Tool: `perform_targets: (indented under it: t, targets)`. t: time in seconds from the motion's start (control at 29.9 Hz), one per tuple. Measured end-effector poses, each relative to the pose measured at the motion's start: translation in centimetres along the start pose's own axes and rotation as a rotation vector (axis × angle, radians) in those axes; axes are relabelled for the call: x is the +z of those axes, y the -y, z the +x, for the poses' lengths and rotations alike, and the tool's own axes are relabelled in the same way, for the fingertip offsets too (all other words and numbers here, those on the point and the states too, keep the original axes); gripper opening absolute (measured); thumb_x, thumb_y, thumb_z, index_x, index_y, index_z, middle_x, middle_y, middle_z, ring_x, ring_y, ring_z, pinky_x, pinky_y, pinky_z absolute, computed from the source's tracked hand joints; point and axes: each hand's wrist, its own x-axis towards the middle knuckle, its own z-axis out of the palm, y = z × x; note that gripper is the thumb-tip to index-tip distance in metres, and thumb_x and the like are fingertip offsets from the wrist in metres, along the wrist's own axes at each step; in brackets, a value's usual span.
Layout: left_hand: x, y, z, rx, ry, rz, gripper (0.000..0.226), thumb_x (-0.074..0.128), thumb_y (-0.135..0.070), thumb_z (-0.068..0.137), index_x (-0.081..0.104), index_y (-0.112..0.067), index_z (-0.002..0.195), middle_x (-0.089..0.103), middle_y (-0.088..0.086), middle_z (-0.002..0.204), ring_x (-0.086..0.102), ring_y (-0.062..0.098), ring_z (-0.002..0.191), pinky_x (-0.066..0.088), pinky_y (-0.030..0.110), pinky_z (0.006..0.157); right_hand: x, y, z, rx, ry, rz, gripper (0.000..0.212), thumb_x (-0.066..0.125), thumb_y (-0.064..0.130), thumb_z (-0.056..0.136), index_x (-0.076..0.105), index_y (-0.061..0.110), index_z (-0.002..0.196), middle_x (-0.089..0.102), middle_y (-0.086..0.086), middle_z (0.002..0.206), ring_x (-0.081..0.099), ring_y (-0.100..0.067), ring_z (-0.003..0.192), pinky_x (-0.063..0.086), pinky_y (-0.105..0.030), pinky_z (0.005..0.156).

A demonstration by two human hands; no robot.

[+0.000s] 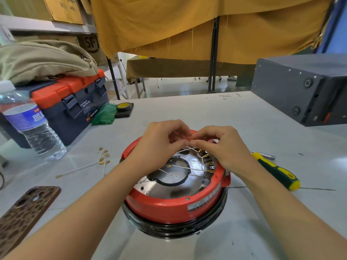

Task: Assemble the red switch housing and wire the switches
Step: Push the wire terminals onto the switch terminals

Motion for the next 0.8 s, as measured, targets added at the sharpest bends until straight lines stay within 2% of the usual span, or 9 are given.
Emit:
perform_targets:
  t: [0.13, 0.3, 0.4, 0.47, 0.53, 0.64, 0.8]
  targets:
    - [0.4, 0.2, 0.3, 0.012, -0.003, 0.04, 0.017, 0.072, -0.01, 0.08, 0.067, -0.023, 0.089, 0.065, -0.017, 0.074, 0.061, -0.002, 0.073, 0.045, 0.006, 0.067, 0.0, -0.2, 0.1, 0.014, -0.002, -0.031, 0.008, 0.077, 0.022, 0.073, 0.074, 0.024, 0.08, 0.073, -0.001, 0.08, 0.068, -0.019, 0.08, 0.052, -0.038, 0.082]
    - [0.6, 0.6, 0.4, -0.035, 0.028, 0.069, 0.016, 0.07, -0.009, 0.082, 0.072, -0.02, 0.093, 0.065, -0.015, 0.071, 0.061, 0.0, 0.073, 0.045, 0.007, 0.067, -0.7, -1.5, 0.7, 0.12, -0.079, 0.059, 0.005, 0.071, 0.021, 0.082, 0.074, 0.023, 0.085, 0.07, 0.009, 0.077, 0.064, -0.007, 0.075, 0.051, -0.028, 0.074]
    - [0.8, 0.8, 0.6, -0.07, 0.077, 0.08, 0.013, 0.068, -0.013, 0.084, 0.074, -0.019, 0.094, 0.067, -0.012, 0.075, 0.062, -0.004, 0.071, 0.043, 0.003, 0.068, -0.5, -2.6, 1.0, 0.235, -0.127, 0.069, 0.017, 0.064, 0.025, 0.088, 0.07, 0.025, 0.104, 0.067, 0.01, 0.099, 0.062, -0.009, 0.097, 0.049, -0.032, 0.092]
    - [0.9, 0.7, 0.8, -0.071, 0.115, 0.1, 0.011, 0.068, -0.015, 0.085, 0.074, -0.019, 0.092, 0.07, -0.008, 0.077, 0.06, -0.008, 0.069, 0.041, 0.002, 0.066, -0.1, -3.0, 1.0, 0.326, -0.075, 0.101, 0.03, 0.059, 0.022, 0.092, 0.061, 0.02, 0.122, 0.063, 0.005, 0.119, 0.058, -0.011, 0.111, 0.044, -0.035, 0.102]
    - [1.1, 0.6, 1.0, -0.067, 0.154, 0.115, 0.01, 0.067, -0.014, 0.085, 0.074, -0.018, 0.091, 0.072, -0.004, 0.079, 0.061, -0.004, 0.069, 0.042, 0.004, 0.065, 0.2, -3.0, 1.0, 0.404, -0.026, 0.189, 0.036, 0.054, 0.014, 0.095, 0.055, 0.015, 0.13, 0.059, 0.0, 0.129, 0.057, -0.015, 0.116, 0.042, -0.036, 0.105]
    - [1.2, 0.4, 1.4, -0.065, 0.217, 0.141, 0.008, 0.066, -0.015, 0.086, 0.073, -0.019, 0.089, 0.072, -0.002, 0.081, 0.062, 0.007, 0.073, 0.044, 0.012, 0.066, 0.6, -2.9, 1.0, 0.446, -0.026, 0.259, 0.037, 0.049, 0.006, 0.096, 0.053, 0.013, 0.132, 0.058, -0.005, 0.131, 0.057, -0.018, 0.118, 0.042, -0.037, 0.106]
    - [1.4, 0.0, 1.9, -0.038, 0.3, 0.214, 0.007, 0.065, -0.017, 0.087, 0.072, -0.016, 0.089, 0.071, -0.002, 0.08, 0.061, 0.012, 0.071, 0.043, 0.016, 0.065, 1.3, -2.7, 0.7, 0.469, -0.065, 0.307, 0.032, 0.046, 0.007, 0.097, 0.057, 0.014, 0.127, 0.065, -0.007, 0.119, 0.063, -0.02, 0.107, 0.049, -0.035, 0.097]
